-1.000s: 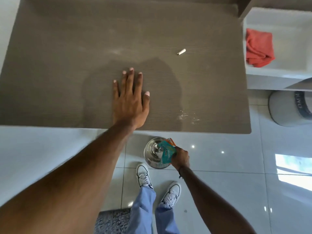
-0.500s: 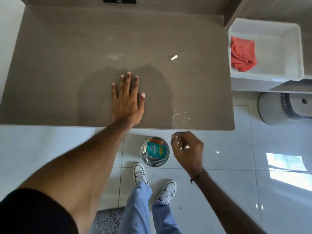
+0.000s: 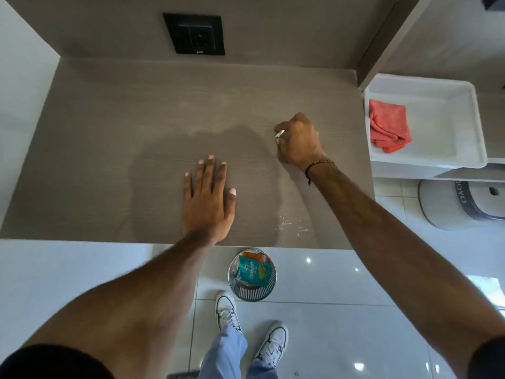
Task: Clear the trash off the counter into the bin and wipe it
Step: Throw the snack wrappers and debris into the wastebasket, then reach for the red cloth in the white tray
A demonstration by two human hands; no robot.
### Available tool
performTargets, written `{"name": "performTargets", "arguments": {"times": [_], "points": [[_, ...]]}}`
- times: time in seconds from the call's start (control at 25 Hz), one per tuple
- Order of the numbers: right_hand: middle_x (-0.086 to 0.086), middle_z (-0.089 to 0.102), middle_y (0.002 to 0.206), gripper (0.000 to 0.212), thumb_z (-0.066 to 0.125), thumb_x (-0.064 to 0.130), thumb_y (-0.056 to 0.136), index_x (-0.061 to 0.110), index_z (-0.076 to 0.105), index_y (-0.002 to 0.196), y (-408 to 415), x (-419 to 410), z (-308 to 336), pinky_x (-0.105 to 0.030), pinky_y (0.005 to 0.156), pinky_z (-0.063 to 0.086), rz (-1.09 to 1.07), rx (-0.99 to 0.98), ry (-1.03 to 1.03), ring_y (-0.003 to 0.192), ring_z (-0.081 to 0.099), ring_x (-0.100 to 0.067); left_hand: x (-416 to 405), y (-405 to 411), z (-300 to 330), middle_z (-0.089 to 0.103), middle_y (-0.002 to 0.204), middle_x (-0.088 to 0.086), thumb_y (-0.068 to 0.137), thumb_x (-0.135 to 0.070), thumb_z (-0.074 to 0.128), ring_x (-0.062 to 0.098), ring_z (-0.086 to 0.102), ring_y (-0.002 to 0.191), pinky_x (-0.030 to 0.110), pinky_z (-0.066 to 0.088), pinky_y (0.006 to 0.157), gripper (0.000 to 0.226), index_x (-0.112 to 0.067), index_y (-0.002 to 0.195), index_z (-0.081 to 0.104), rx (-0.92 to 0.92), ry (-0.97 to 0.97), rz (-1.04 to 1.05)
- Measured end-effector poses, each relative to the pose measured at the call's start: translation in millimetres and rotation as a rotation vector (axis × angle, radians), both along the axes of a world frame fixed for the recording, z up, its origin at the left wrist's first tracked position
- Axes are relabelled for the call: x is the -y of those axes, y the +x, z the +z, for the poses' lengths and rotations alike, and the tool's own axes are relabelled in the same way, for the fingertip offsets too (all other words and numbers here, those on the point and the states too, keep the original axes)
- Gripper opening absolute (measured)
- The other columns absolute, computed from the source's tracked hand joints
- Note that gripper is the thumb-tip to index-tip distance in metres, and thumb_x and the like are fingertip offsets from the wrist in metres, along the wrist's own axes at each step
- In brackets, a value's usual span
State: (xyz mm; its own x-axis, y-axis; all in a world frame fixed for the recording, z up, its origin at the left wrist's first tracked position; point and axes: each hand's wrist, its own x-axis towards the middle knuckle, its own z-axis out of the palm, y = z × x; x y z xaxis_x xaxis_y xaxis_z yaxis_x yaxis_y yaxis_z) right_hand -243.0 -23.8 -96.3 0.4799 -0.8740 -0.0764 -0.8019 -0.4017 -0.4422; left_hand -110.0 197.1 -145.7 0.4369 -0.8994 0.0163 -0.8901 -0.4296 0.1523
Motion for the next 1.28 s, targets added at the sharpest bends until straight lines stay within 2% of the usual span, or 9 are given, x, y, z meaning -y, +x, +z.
{"name": "performTargets", "arguments": {"times": [0.16, 0.32, 0.48, 0.6, 0.76, 0.88, 1.0, 1.12, 1.28], "points": [[-0.011, 0.063, 0.107, 0.016, 0.071, 0.017, 0.083, 0.015, 0.076, 0.099, -4.6, 5.1, 5.0, -0.04, 0.078, 0.06, 0.038, -0.063, -0.041, 0.091, 0.068, -0.035, -0.7, -0.3, 1.4, 0.017, 0.171, 0.007, 0.101, -0.046, 0.026, 0.027, 0.015, 0.16, 0.057, 0.017, 0.128, 0.063, -0.022, 0.16, 0.022, -0.002, 0.012, 0.002], [-0.016, 0.066, 0.095, 0.021, 0.058, 0.022, 0.089, 0.003, 0.066, 0.088, -27.2, -28.1, 14.4, -0.042, 0.074, 0.058, 0.072, -0.126, -0.067, 0.085, 0.066, -0.037, 0.5, 0.9, 1.5, 0.019, 0.171, 0.008, 0.102, -0.046, 0.027, 0.029, 0.016, 0.159, 0.056, 0.016, 0.128, 0.063, -0.021, 0.16, 0.023, -0.009, 0.002, -0.009], [0.001, 0.065, 0.068, 0.017, 0.066, 0.026, 0.077, 0.013, 0.066, 0.067, -64.3, -101.8, 27.8, -0.026, 0.06, 0.051, -0.114, 0.264, -0.115, 0.06, 0.059, -0.017, 0.5, 0.6, 0.0, 0.017, 0.171, 0.008, 0.101, -0.047, 0.027, 0.028, 0.015, 0.159, 0.055, 0.015, 0.128, 0.064, -0.021, 0.16, 0.022, -0.001, 0.006, -0.01], [0.014, 0.057, 0.067, 0.01, 0.07, 0.028, 0.078, 0.022, 0.065, 0.073, -89.6, -190.8, 16.2, -0.003, 0.056, 0.036, -0.112, 0.482, -0.122, 0.053, 0.047, 0.002, 0.2, 0.1, 1.7, 0.02, 0.17, 0.008, 0.101, -0.045, 0.03, 0.03, 0.018, 0.159, 0.057, 0.016, 0.127, 0.064, -0.02, 0.159, 0.025, -0.013, -0.007, -0.003], [0.006, 0.065, 0.074, 0.011, 0.071, 0.032, 0.079, 0.022, 0.069, 0.08, -113.5, -278.1, -49.3, -0.011, 0.053, 0.041, -0.111, 0.323, 0.105, 0.055, 0.051, 0.0, -0.1, -1.0, 0.9, 0.021, 0.17, 0.008, 0.101, -0.046, 0.03, 0.029, 0.018, 0.158, 0.056, 0.015, 0.128, 0.063, -0.021, 0.159, 0.026, -0.011, -0.014, 0.005], [-0.003, 0.074, 0.085, 0.016, 0.072, 0.031, 0.079, 0.015, 0.074, 0.084, -113.4, -292.9, -93.3, -0.009, 0.053, 0.035, -0.158, 0.082, 0.258, 0.068, 0.068, -0.019, 1.3, 0.2, -1.4, 0.021, 0.17, 0.007, 0.101, -0.047, 0.03, 0.029, 0.018, 0.159, 0.056, 0.015, 0.128, 0.063, -0.022, 0.158, 0.026, -0.007, -0.019, 0.002], [-0.004, 0.074, 0.086, 0.018, 0.066, 0.033, 0.083, 0.016, 0.074, 0.083, -115.5, -295.7, -109.5, -0.011, 0.052, 0.033, -0.203, -0.02, 0.324, 0.071, 0.069, -0.021, 2.3, 2.7, -3.2, 0.021, 0.17, 0.007, 0.101, -0.049, 0.03, 0.029, 0.018, 0.159, 0.055, 0.014, 0.128, 0.063, -0.022, 0.158, 0.026, 0.002, -0.024, -0.013], [0.004, 0.072, 0.079, 0.015, 0.064, 0.032, 0.084, 0.02, 0.072, 0.079, -125.0, -290.5, -92.6, -0.003, 0.048, 0.025, -0.221, 0.003, 0.26, 0.063, 0.062, -0.012, -0.5, 2.2, -6.3, 0.022, 0.17, 0.007, 0.1, -0.049, 0.031, 0.028, 0.018, 0.159, 0.054, 0.013, 0.128, 0.064, -0.022, 0.158, 0.026, -0.023, -0.026, -0.007], [0.007, 0.067, 0.069, 0.017, 0.065, 0.037, 0.083, 0.023, 0.067, 0.074, -136.4, -268.4, -18.3, -0.021, 0.049, 0.044, -0.268, 0.018, 0.12, 0.059, 0.059, -0.013, 0.6, 7.2, 31.6, 0.039, 0.16, 0.012, 0.095, -0.041, 0.05, 0.035, 0.037, 0.148, 0.053, 0.03, 0.121, 0.059, -0.018, 0.148, 0.044, -0.132, 0.039, -0.045]]}}
